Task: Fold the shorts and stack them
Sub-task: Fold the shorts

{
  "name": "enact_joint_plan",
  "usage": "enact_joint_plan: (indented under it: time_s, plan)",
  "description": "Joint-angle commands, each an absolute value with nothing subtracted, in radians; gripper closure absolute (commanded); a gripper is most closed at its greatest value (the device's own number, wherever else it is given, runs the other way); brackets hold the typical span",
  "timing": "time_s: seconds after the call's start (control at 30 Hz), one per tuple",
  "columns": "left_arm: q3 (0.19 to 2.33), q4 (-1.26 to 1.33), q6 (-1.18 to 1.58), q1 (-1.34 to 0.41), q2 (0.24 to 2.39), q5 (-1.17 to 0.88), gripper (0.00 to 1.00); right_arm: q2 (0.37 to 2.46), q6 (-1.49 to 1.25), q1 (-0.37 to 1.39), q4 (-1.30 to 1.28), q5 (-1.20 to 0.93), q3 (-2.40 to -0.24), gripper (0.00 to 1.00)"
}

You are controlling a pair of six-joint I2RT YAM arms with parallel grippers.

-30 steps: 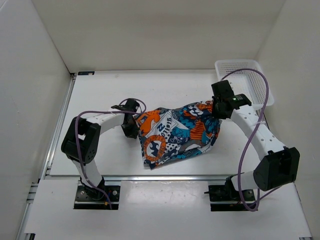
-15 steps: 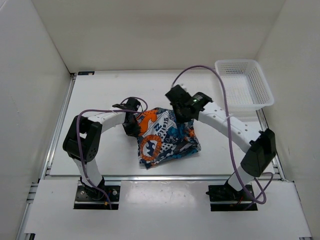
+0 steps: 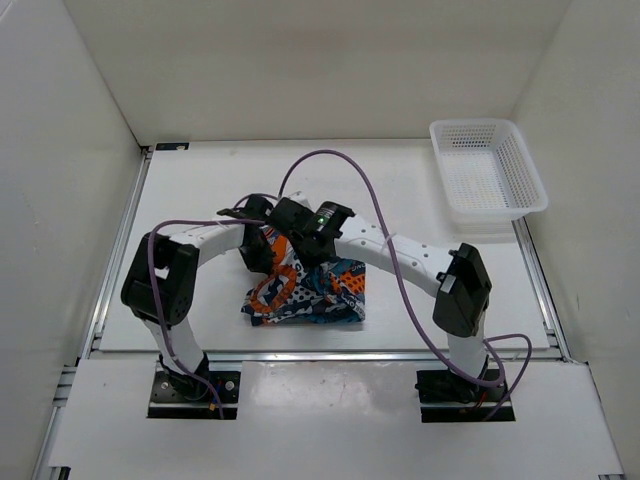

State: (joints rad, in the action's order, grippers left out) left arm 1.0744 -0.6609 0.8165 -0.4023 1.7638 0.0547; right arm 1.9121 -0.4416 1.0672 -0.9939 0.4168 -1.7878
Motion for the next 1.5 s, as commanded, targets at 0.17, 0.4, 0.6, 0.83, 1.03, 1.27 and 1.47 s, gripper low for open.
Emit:
enact_joint_plan:
  time_s: [0.17,0.4,0.6,0.83,1.03,1.27,1.47]
  plan:
    - [0.991,-0.667,0.755,-0.226,1.612,0.068,0.90,1.838,-0.439,1.025,-0.992,0.451,-1.758,1.00]
    - [1.009,-0.676,0.726,-0.192,1.589,0.015,0.90,1.741,-0.462,0.991,-0.992,0.491,-1.743,1.00]
    - [1.018,-0.676,0.703,-0.202,1.569,-0.015,0.90,1.484,-0.483,0.878,-0.967,0.482,-1.519,1.00]
    - [1.144,-0.716,0.681,-0.413,1.462,-0.106,0.90,1.289,-0.460,0.736,-0.957,0.427,-1.346,1.00]
    - [1.252,-0.726,0.729,-0.696,1.502,-0.169,0.90,1.223,-0.449,0.569,-0.867,0.266,-1.229,1.00]
    - [1.422,-0.651,0.850,-0.890,1.767,-0.114,0.90,1.213,-0.440,0.511,-0.824,0.189,-1.193,1.00]
    - [1.410,-0.586,0.887,-0.951,1.879,-0.140,0.90,1.183,-0.428,0.439,-0.824,0.141,-1.175,1.00]
